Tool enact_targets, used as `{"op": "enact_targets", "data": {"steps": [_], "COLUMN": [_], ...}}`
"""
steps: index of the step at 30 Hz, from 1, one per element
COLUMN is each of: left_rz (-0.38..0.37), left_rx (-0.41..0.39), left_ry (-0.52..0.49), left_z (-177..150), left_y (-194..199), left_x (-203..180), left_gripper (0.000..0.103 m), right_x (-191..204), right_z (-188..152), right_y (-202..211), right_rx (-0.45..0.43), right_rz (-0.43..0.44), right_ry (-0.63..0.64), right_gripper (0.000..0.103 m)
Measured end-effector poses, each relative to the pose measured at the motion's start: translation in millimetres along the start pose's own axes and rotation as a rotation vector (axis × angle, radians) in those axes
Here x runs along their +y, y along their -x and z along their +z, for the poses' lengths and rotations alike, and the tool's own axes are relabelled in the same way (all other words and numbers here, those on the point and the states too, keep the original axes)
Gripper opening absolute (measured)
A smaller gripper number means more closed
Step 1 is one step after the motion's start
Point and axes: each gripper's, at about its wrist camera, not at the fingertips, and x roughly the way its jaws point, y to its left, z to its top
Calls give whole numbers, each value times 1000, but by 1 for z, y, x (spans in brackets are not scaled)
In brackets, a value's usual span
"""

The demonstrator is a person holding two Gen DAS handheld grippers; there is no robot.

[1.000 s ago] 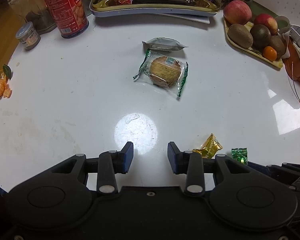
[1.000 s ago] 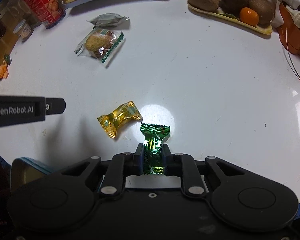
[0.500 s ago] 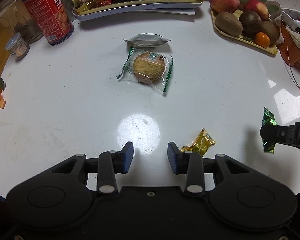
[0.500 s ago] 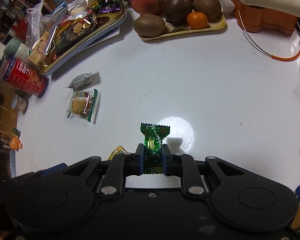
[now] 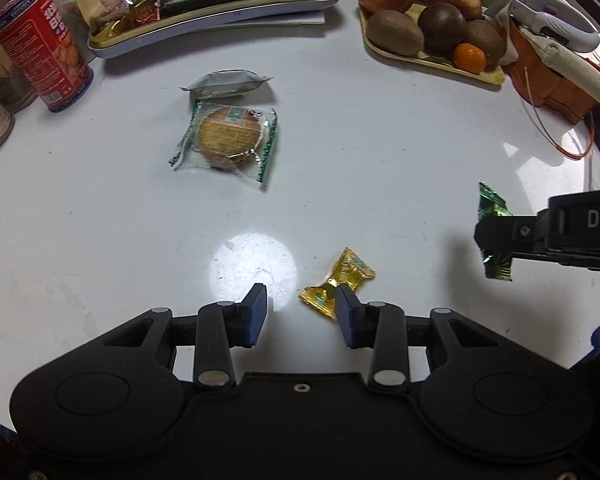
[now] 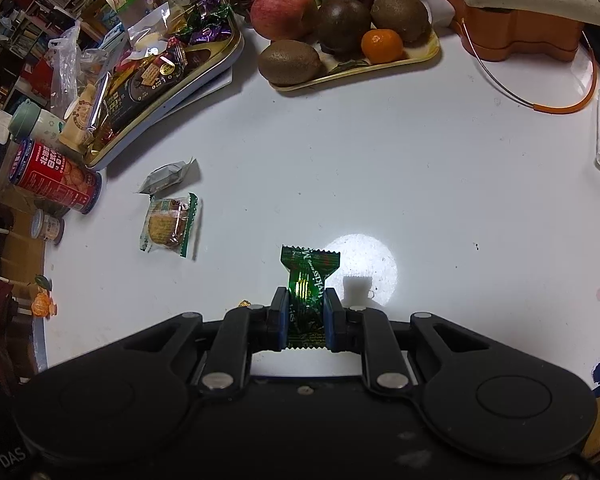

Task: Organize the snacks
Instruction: 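Lower the left gripper onto the gold wrapped candy and close it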

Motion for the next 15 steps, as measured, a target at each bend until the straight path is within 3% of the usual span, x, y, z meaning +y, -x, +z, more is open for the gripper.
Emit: {"op": "enact_targets", "data": {"steps": [6,15], "left_rz": [-74,-4], "left_rx": [-20,-16], "left_ry": [-37,-41], "left_z": [0,0], "left_y": [3,-17], "left_x": [-10,-18], "left_gripper": [48,48], "right_x": [-1,4], "right_z": [1,-2], "right_y": [3,9], "right_rx": [-7,-23], "right_rz": [9,24], "right_ry": [-14,4], "right_gripper": [19,19]}}
